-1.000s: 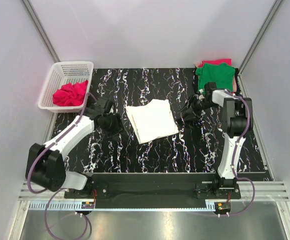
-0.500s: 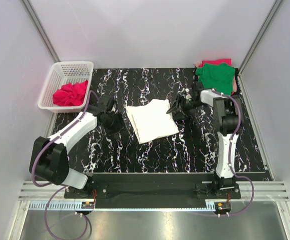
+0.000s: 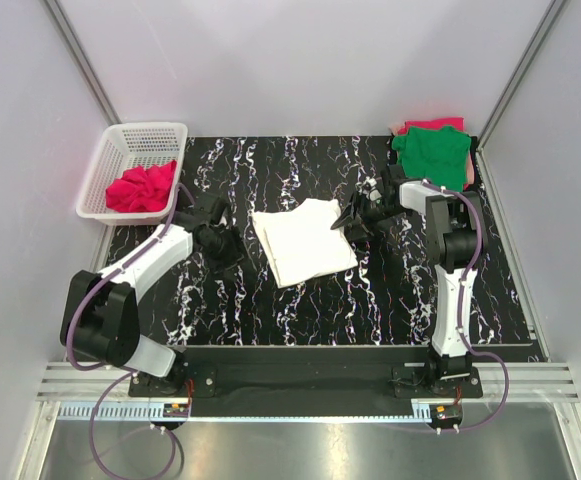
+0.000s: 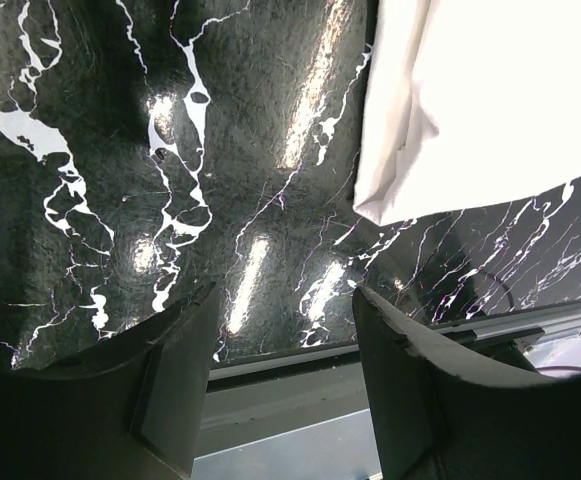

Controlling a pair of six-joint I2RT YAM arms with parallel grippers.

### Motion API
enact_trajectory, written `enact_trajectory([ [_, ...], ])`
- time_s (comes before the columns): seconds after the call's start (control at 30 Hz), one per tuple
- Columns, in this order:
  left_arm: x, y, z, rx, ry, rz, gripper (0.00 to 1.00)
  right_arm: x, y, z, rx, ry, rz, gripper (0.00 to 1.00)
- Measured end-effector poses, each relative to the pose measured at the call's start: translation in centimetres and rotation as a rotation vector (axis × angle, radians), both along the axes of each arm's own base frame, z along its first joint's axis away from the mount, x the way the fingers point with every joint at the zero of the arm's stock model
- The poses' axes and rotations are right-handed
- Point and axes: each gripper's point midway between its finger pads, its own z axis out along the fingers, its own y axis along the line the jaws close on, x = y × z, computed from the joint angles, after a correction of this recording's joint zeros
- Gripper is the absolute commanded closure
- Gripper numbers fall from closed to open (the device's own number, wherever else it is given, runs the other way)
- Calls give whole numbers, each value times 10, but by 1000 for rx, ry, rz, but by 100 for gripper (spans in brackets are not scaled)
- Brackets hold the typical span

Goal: Fold and stack the t-shirts
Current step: Neatly place the folded tshirt to the corner

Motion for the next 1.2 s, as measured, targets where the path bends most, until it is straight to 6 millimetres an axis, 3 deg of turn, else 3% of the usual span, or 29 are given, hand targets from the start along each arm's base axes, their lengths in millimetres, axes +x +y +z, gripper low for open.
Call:
enact_trajectory([
  [0.2,2,0,0,-1,-7,-2,39,-2,4,0,7,-1,13,35],
  [0.5,6,6,-9,7,11,13,39,-19,35,0,28,9,94,39],
  [0.57,6,6,-9,8,12,11,39,-22,38,-2,31,15,103,51],
  [0.63,7,5,-9,7,8,10,39,-23,38,-4,29,18,108,52],
  [0.73,3,7,-14,9,15,10,39,-25,39,-8,29,33,109,64],
  [0.8,-4,9,-18,14,29,10,39,-25,39,-11,14,20,115,92],
  [0.83,-8,10,-20,16,35,10,39,-24,39,-14,0,7,121,100],
  [1.03,-20,14,-23,18,42,11,39,-23,41,-17,-17,-12,129,100],
  [1.2,-20,13,-12,0,5,23,39,-22,42,-17,-18,-10,117,100],
])
